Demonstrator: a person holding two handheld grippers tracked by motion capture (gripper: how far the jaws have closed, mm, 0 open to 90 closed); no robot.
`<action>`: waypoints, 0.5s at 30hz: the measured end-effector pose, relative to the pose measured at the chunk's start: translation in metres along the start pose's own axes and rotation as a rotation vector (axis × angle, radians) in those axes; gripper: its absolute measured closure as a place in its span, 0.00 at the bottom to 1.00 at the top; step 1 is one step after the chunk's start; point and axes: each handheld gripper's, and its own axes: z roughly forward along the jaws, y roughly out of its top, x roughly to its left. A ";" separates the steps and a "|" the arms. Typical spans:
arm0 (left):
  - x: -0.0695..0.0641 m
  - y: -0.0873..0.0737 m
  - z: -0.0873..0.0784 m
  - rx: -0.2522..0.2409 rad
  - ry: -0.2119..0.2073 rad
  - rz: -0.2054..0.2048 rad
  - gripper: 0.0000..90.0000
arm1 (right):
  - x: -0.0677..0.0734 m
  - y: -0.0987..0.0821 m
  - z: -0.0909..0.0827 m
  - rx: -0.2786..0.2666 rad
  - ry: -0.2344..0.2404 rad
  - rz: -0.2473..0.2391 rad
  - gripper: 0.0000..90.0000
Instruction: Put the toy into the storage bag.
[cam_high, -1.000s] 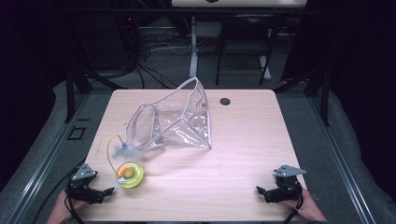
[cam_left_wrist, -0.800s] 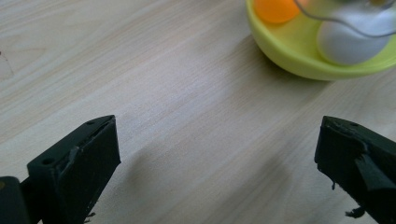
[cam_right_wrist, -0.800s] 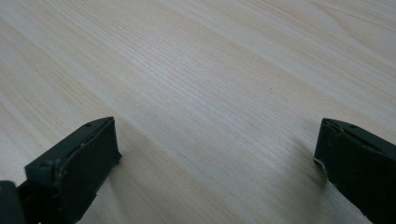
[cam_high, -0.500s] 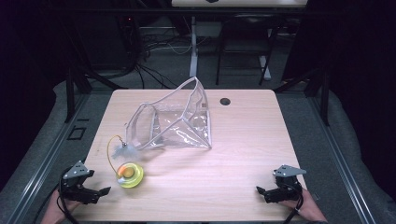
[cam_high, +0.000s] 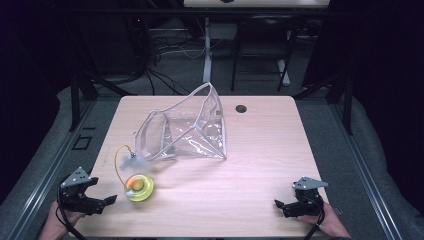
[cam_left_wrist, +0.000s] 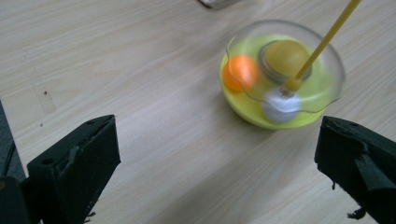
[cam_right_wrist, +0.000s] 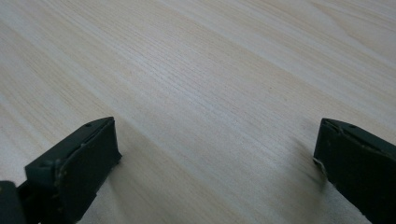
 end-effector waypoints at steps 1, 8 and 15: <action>-0.001 0.002 -0.001 -0.002 -0.010 -0.002 0.00 | 0.000 0.000 0.000 0.000 -0.001 0.000 0.00; -0.010 0.011 -0.004 -0.024 -0.008 0.015 0.00 | 0.000 0.000 0.000 0.001 -0.003 -0.001 0.00; -0.022 0.024 -0.003 -0.067 0.003 0.015 0.00 | 0.000 0.000 0.000 0.001 -0.003 0.000 0.00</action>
